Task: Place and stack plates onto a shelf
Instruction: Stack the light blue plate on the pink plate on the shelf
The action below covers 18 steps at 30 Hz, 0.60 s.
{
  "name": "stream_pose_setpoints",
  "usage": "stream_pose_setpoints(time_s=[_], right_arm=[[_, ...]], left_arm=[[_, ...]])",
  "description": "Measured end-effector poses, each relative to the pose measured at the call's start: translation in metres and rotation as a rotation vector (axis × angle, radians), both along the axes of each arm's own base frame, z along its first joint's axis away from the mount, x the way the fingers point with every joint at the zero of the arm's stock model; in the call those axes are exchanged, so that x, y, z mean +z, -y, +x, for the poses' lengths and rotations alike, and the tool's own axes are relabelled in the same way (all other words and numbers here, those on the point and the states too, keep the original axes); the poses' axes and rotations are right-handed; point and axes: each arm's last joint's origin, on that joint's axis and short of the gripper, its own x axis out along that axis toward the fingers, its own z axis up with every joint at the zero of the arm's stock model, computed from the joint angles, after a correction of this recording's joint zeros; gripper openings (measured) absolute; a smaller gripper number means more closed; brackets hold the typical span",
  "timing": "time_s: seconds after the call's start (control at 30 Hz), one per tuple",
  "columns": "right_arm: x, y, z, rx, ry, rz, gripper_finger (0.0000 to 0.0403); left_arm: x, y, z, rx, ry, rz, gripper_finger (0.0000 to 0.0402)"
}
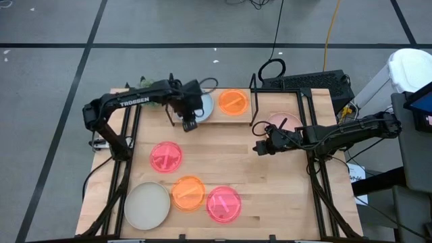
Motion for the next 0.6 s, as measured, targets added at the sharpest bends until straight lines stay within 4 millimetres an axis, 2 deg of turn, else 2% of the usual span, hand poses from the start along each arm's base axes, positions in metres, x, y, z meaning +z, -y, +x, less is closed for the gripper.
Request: stream_pose_setpoints(time_s=[0.17,0.4,0.6], right_arm=[[0.0,0.0,0.0,0.043,-0.008,-0.04,0.0],[-0.001,-0.004,-0.001,0.205,-0.013,-0.048,0.0],[-0.001,-0.005,-0.001,0.263,-0.012,-0.053,0.0]], left_arm=[[-0.014,0.009,0.008,-0.003,-0.016,-0.015,0.0059],[-0.034,0.01,0.019,-0.08,-0.048,-0.009,0.001],[-0.057,0.007,0.026,-0.152,-0.121,-0.021,0.0005]])
